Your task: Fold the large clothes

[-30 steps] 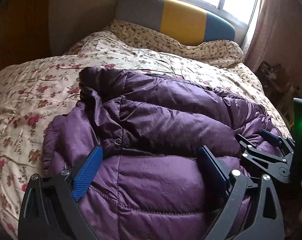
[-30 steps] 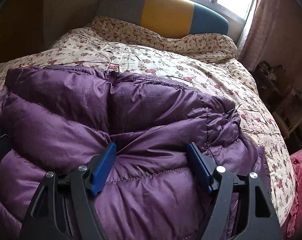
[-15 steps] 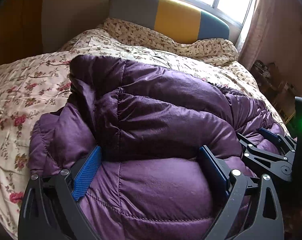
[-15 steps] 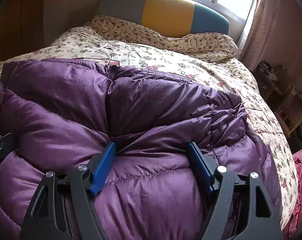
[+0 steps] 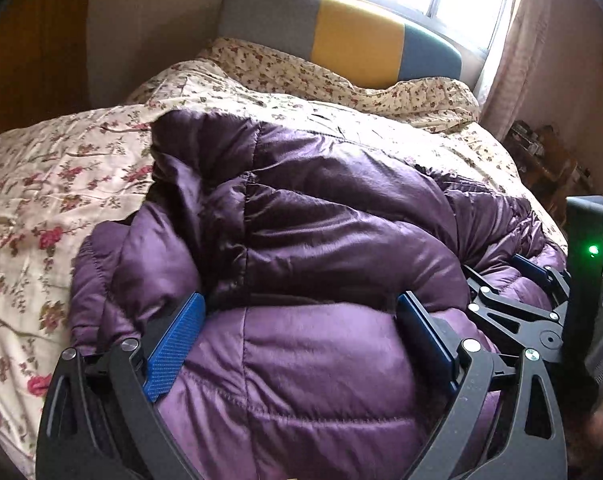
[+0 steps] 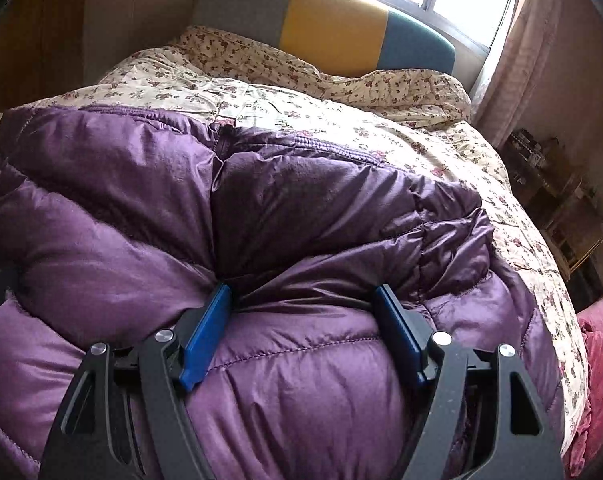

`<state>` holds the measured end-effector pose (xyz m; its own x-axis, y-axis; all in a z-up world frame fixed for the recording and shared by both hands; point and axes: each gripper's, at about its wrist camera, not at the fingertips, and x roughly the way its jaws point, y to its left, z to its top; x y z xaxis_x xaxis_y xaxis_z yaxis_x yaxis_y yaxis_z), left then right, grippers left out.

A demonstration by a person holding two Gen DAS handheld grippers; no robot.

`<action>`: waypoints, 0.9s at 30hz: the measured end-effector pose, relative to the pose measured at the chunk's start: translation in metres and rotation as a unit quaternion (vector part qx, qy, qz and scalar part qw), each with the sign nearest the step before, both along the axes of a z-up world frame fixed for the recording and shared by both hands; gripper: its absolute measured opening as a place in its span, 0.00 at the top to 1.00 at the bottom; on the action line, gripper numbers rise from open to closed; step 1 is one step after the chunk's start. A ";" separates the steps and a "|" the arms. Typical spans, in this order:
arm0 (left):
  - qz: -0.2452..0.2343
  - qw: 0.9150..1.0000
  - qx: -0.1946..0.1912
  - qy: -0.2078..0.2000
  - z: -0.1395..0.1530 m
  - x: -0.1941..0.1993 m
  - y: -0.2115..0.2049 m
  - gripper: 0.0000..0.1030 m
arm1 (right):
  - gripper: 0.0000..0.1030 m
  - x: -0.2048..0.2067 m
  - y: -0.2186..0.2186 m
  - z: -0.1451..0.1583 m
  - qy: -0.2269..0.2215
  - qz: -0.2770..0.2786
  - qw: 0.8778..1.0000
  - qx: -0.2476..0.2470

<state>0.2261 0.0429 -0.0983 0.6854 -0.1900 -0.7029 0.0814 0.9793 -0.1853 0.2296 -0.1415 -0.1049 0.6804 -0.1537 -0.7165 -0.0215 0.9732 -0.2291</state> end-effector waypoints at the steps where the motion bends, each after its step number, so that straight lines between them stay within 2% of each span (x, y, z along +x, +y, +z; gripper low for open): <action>1: 0.001 1.000 -0.001 -0.001 0.002 -0.003 0.001 0.07 | 0.29 -0.001 0.001 0.001 0.000 0.000 1.000 0.001; 12: 0.011 1.000 -0.002 -0.013 0.014 -0.020 0.019 0.07 | 0.20 -0.019 -0.010 0.024 0.003 0.003 1.000 0.015; 19: 0.038 0.999 -0.030 -0.016 0.016 -0.036 0.049 0.07 | 0.13 -0.037 -0.042 0.041 0.000 -0.014 1.000 0.018; 21: 0.051 0.998 -0.037 -0.014 0.015 -0.040 0.061 0.07 | 0.13 -0.040 -0.055 0.044 -0.001 -0.027 1.000 0.014; 25: 0.086 0.994 -0.073 0.007 0.002 -0.047 0.098 0.07 | 0.14 -0.052 -0.077 0.053 -0.002 -0.045 0.999 0.027; 27: 0.103 0.990 -0.098 0.020 -0.007 -0.052 0.118 0.14 | 0.24 -0.059 -0.076 0.057 -0.002 -0.036 0.999 0.033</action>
